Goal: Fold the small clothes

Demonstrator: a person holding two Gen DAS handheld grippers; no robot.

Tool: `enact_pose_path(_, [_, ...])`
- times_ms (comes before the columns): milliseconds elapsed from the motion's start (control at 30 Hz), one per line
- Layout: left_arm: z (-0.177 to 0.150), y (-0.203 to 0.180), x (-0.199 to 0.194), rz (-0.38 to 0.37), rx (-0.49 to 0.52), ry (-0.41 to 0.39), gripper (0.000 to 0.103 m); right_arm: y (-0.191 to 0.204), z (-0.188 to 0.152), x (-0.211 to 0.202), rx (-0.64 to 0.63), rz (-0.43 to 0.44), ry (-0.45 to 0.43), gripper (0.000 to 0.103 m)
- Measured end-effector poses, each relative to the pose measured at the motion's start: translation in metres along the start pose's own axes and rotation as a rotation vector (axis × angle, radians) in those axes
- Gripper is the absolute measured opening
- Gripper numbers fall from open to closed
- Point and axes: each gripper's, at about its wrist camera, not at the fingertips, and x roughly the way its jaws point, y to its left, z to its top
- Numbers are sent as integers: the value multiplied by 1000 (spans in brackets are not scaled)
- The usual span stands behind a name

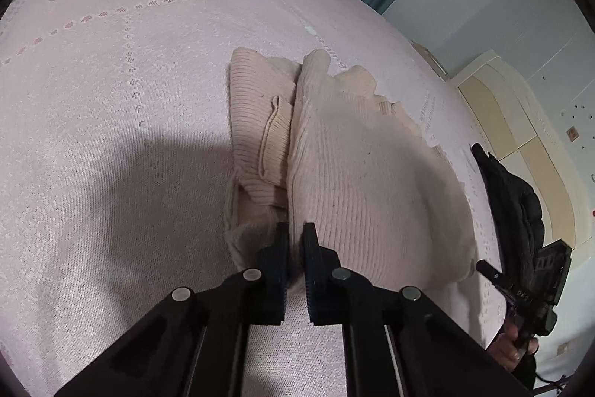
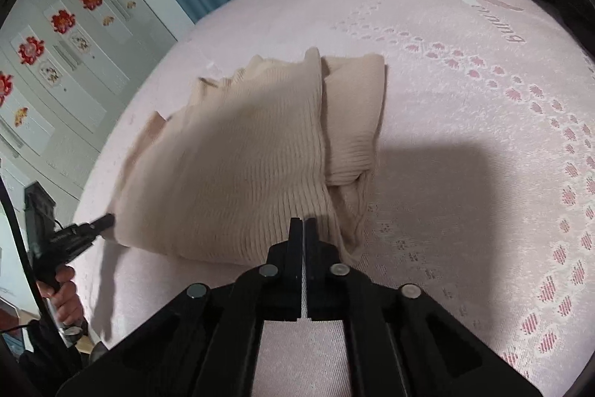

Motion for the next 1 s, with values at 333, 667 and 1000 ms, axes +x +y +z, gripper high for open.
enact_pose_path(333, [7,-1,16,34,-4,12,21,-6,8,30,4,-37,48,29])
enact_pose_path(667, [-4,3,1,-3,-16,9,7,-12,-3,8,-4,55,26,5])
enact_pose_path(1000, [-5,4,-3,72,-41,24,27,4,0,12,-46,-40,75,15])
